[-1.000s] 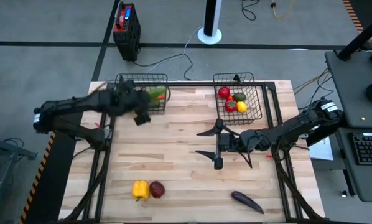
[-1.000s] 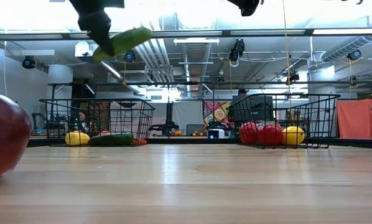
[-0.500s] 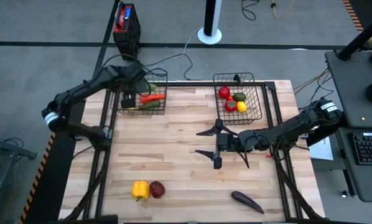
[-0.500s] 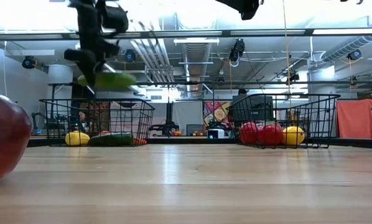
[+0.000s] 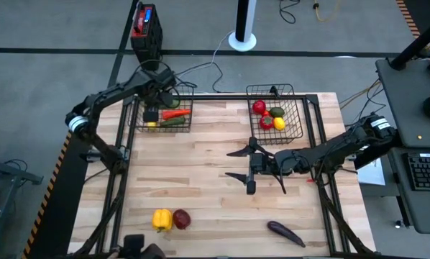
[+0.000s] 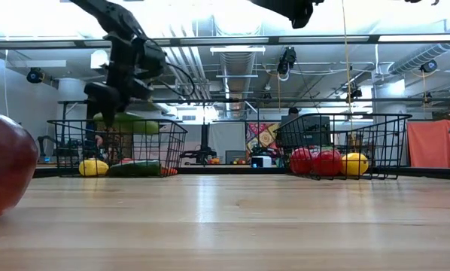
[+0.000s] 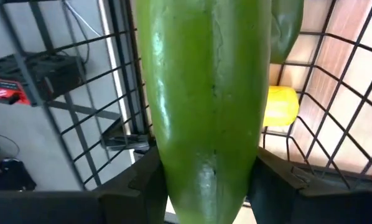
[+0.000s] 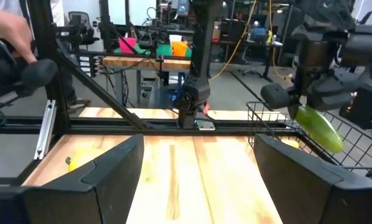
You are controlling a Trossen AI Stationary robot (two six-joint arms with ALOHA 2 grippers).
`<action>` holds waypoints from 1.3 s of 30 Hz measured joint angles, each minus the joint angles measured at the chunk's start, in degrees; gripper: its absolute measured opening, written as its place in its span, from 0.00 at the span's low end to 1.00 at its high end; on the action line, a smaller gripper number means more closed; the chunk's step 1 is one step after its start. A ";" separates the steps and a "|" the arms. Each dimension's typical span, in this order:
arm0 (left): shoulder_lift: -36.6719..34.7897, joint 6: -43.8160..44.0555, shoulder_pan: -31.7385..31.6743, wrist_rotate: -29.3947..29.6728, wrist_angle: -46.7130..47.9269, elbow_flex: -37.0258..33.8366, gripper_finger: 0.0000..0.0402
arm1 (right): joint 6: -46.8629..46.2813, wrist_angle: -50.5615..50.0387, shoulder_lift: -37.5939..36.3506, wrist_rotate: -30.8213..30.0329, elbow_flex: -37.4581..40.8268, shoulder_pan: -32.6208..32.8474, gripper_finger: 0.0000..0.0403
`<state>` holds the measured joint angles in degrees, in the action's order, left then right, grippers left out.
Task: Sort produce into baskets
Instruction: Put the green cucumber into the left black wire basket, then put the red apple into the right black wire basket
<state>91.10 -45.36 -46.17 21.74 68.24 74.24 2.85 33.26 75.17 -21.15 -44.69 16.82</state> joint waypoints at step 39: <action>3.88 5.02 0.02 3.79 -5.62 1.28 0.51 | 0.08 -1.24 -0.01 0.02 0.00 0.02 0.73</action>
<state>94.98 -40.34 -46.15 25.52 62.63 75.52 2.93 32.01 75.16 -21.12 -44.69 16.84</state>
